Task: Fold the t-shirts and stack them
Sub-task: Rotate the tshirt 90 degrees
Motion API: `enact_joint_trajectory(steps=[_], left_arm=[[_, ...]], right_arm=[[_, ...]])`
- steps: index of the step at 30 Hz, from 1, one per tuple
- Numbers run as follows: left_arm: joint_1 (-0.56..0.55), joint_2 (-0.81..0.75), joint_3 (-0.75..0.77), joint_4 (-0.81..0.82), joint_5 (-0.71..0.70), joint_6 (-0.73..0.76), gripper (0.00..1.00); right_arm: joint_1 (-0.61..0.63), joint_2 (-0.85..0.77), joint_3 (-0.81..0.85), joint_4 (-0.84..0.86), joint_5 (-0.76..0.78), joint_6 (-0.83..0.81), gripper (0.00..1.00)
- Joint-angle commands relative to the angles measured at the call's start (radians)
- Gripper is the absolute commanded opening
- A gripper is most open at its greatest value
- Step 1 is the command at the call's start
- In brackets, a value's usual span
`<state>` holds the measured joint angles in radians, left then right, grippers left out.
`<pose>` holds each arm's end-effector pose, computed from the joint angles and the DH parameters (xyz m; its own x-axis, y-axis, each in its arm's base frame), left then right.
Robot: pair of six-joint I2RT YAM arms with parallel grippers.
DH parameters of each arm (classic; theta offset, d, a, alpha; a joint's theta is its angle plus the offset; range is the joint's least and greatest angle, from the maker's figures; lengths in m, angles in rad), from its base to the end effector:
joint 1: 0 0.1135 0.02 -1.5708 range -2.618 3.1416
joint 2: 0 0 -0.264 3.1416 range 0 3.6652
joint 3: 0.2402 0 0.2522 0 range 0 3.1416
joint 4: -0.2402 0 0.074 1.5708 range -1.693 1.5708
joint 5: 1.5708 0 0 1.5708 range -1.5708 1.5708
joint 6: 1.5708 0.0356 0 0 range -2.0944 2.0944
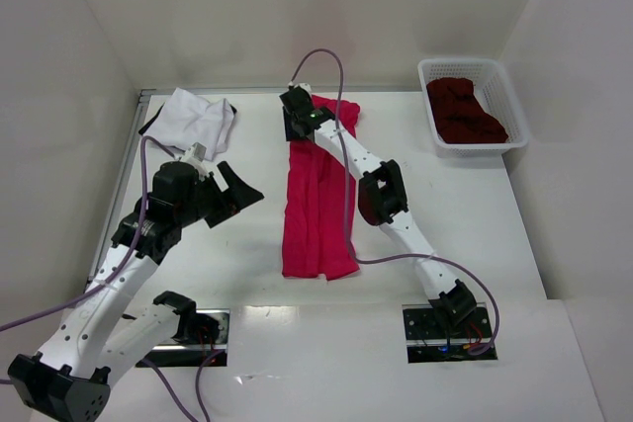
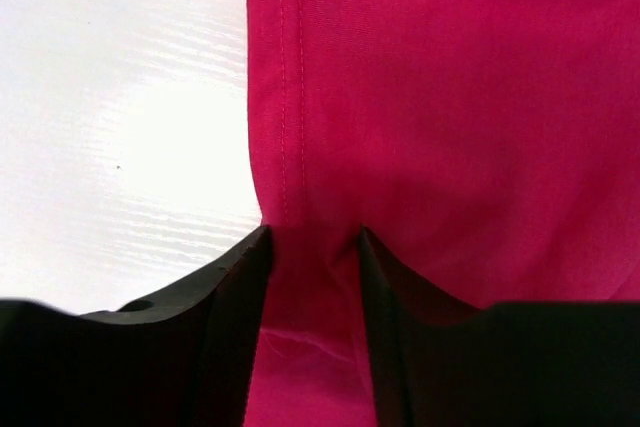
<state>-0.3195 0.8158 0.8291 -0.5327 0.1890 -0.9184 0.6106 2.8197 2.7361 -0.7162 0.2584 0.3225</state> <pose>0.1667 -0.0622 0.3149 -0.6543 -0.6056 -0.4529 -0.0932 0.6589 -0.7464 0.4928 0.3338 0.1586 -0.6868 -0.1066 -0.7190 -0.2011 0.9784 0.0470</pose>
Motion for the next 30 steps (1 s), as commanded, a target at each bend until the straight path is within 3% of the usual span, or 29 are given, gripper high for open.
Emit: enact_joint_trajectory(steps=[1, 13, 23, 30], left_arm=[[0.007, -0.009, 0.005, 0.008, 0.023, 0.021, 0.92], [0.007, -0.027, 0.005, 0.008, 0.023, 0.021, 0.92], [0.007, -0.018, -0.013, 0.028, 0.075, 0.041, 0.92], [0.007, -0.009, -0.013, 0.037, 0.084, 0.05, 0.92]], right_arm=[[0.009, 0.018, 0.05, -0.006, 0.024, -0.017, 0.45], [0.009, -0.015, 0.068, -0.017, 0.062, 0.001, 0.03], [-0.047, -0.126, -0.009, -0.017, 0.051, 0.042, 0.0], [-0.092, -0.33, -0.301, 0.098, 0.062, 0.062, 0.0]])
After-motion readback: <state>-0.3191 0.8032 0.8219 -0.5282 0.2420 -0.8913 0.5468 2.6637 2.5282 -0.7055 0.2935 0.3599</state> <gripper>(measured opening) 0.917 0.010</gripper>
